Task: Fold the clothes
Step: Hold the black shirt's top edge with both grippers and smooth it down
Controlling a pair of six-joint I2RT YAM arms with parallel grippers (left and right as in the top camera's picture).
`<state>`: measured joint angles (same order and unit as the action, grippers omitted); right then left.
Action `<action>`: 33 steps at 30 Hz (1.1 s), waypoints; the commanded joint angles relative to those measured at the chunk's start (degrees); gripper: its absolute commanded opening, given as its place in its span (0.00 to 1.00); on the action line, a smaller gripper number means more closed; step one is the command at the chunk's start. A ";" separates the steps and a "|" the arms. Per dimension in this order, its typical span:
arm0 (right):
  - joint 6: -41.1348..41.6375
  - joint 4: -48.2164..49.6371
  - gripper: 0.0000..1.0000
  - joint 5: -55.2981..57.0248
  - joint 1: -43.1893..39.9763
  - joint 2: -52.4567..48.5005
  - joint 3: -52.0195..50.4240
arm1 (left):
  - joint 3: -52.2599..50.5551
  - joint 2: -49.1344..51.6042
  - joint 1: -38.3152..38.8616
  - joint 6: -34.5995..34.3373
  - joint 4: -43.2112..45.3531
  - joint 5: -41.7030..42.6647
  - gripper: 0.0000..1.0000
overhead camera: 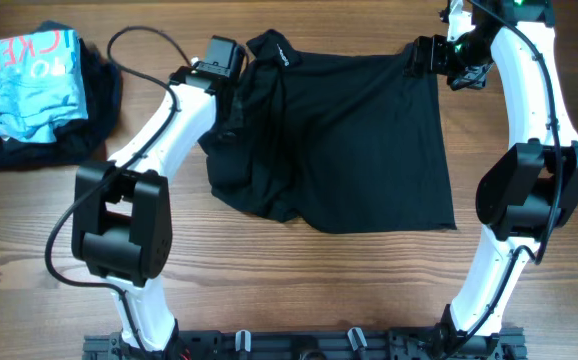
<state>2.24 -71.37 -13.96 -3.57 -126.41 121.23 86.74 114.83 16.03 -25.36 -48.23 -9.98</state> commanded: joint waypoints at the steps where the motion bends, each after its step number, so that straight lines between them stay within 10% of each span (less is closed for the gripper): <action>1: -1.16 -0.07 0.94 -1.14 0.17 1.27 0.24 | 0.20 -1.16 -1.40 -7.91 -3.21 1.46 0.41; 33: -2.27 -0.46 0.96 -1.16 0.17 1.25 0.20 | -6.19 -0.33 -5.33 -14.14 9.25 2.05 0.41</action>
<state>1.15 -71.96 -14.00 -3.57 -126.41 121.23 80.97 114.83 10.76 -38.52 -38.94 -8.21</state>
